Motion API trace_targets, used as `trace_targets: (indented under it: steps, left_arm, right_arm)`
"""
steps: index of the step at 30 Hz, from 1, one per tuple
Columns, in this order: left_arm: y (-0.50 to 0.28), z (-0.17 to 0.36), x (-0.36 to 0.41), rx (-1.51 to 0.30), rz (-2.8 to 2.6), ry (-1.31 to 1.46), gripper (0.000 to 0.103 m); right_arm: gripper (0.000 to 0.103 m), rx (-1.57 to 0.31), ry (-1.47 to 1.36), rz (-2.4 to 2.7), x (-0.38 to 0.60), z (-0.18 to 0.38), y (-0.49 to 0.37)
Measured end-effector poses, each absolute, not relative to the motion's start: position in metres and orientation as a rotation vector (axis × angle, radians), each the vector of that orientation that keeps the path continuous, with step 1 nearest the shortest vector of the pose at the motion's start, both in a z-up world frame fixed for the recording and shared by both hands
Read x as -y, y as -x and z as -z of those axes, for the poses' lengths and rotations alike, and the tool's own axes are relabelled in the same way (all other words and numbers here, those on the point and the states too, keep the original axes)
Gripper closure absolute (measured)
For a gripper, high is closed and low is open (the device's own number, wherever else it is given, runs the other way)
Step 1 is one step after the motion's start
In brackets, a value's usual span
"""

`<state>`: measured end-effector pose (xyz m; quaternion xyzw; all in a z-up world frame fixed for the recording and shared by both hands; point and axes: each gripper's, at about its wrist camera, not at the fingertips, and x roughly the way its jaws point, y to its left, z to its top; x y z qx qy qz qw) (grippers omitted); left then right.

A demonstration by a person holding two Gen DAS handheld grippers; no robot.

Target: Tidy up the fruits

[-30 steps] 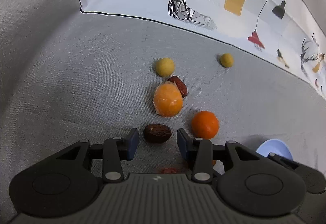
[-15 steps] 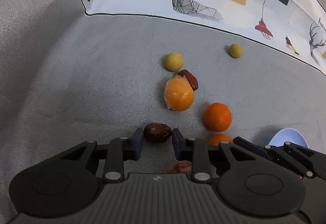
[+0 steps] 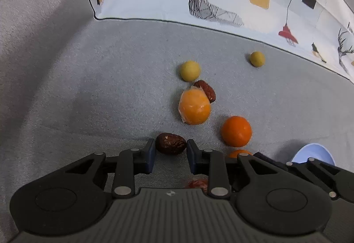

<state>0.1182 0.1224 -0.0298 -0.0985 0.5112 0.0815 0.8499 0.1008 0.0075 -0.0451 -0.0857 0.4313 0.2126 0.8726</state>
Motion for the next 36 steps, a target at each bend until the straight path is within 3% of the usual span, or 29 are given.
trace_targets:
  steps: [16,26,36]
  left_arm:
    - [-0.092,-0.01,-0.127,-0.985,-0.167,0.239,0.07]
    - [-0.054,-0.041,-0.116,-0.834,-0.129,0.16,0.07]
    - [-0.015,-0.055,-0.073,-0.766,-0.022,0.131,0.07]
  right_arm:
    - [0.068,-0.762,0.087,-0.448,0.01,0.003,-0.076]
    - [0.068,-0.604,0.028,-0.409,0.092,-0.066,-0.042]
    - [0.068,-0.618,-0.074,-0.226,0.178,-0.053,-0.016]
